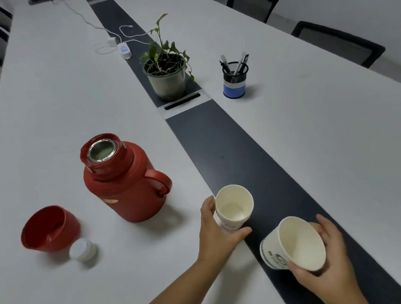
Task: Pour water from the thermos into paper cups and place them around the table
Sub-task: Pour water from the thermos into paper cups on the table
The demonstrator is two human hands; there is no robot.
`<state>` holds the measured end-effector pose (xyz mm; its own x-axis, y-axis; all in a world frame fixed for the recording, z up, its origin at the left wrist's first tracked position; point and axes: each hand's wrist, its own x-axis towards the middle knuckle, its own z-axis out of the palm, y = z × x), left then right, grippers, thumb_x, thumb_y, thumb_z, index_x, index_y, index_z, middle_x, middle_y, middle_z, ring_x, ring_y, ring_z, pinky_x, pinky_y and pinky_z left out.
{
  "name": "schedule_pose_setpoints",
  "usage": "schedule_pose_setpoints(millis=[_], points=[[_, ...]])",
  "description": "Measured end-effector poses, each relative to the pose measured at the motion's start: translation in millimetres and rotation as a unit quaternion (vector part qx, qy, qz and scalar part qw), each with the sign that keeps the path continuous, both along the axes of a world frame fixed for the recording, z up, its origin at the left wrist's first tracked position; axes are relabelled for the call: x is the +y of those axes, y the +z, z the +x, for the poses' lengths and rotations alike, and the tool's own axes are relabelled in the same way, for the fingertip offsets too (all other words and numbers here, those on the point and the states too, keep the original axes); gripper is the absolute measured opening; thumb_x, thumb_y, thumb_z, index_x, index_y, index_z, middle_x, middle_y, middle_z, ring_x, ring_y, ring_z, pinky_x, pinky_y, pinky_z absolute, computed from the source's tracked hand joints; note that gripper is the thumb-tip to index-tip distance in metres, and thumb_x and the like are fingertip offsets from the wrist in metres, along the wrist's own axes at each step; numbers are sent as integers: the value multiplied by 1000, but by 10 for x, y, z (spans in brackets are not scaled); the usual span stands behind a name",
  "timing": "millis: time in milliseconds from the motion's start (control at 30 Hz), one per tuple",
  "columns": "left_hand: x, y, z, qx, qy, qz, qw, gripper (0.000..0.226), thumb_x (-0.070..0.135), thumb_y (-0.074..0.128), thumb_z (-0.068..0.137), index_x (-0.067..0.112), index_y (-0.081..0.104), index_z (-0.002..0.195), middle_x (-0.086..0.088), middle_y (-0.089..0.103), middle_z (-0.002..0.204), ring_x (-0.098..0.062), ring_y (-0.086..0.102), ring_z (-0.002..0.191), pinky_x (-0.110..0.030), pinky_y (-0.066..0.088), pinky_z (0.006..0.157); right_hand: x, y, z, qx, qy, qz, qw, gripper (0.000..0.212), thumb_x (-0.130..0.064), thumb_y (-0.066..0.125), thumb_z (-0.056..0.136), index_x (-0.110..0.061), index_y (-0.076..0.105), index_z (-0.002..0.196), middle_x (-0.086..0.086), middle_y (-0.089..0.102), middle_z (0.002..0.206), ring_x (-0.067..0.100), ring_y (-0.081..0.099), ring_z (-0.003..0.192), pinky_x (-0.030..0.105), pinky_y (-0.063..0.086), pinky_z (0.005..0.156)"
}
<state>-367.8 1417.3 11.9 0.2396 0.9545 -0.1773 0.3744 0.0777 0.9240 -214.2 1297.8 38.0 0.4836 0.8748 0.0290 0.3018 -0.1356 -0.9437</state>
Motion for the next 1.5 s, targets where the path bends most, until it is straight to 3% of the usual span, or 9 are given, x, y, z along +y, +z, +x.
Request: schedule_pose_setpoints(millis=[167,333,433,600,733,933,1133,1267,1500], points=[[-382,58,-319,65,21,0,998,80,25,67,80,25,16,141,7,22,148,-9,25,135,-13,20,100,-275,45,-362,-42,19,-79,996,98,8,83,47,-7,35,132,-8,47,104,-6,44,91,20,32,74],[-1308,-18,-1153,109,80,69,988,45,10,60,85,10,45,127,16,37,122,-11,41,121,10,15,89,-445,50,-925,-52,124,-105,985,85,2,83,51,-10,42,124,-5,40,114,8,41,102,26,32,86],[-1860,-101,-1693,161,145,88,972,36,1,65,79,2,58,115,6,49,119,-16,47,118,-7,26,97,-500,16,-1372,-49,206,-127,969,84,-7,83,55,-16,39,126,-9,40,114,8,38,106,25,30,90],[-2619,-216,-2366,301,131,142,934,24,21,55,83,5,71,92,-16,67,108,-31,63,103,-34,53,75,-638,-55,-2139,-63,332,-146,930,88,-14,83,56,-16,35,130,-13,39,118,5,37,109,23,30,93],[-3065,-375,-2753,379,121,120,910,66,41,11,97,9,68,101,-13,61,118,-17,12,141,-27,16,110,-710,-119,-2604,-86,395,-137,904,90,-16,83,58,-15,32,132,-11,39,123,8,37,117,20,27,95],[-3315,-467,-3055,439,150,31,885,77,47,0,94,10,66,109,-19,62,119,-11,-20,140,-30,-4,112,-668,-186,-3051,-75,389,-124,910,83,-16,81,60,-21,35,130,-16,41,118,7,39,112,17,28,89],[-3311,-540,-3035,490,198,69,846,79,46,-4,93,12,65,111,-21,43,139,-13,-23,139,-33,2,109,-611,-242,-3262,-71,380,-100,917,68,-17,80,60,-34,40,112,-14,48,108,8,46,99,25,34,80],[-3304,-609,-3052,516,219,103,822,79,46,-5,92,13,64,113,-4,-28,150,-13,-24,139,-33,0,109,-614,-243,-3264,-73,376,-96,919,68,-17,79,60,-44,35,105,-20,48,104,8,48,98,24,35,77],[-3291,-588,-3073,528,213,102,816,59,46,-5,93,19,34,127,-4,-28,150,-14,-23,139,-32,-5,112,-660,-236,-3273,-88,398,-89,909,66,-18,80,59,-53,36,94,-32,45,99,3,47,94,7,33,69]])
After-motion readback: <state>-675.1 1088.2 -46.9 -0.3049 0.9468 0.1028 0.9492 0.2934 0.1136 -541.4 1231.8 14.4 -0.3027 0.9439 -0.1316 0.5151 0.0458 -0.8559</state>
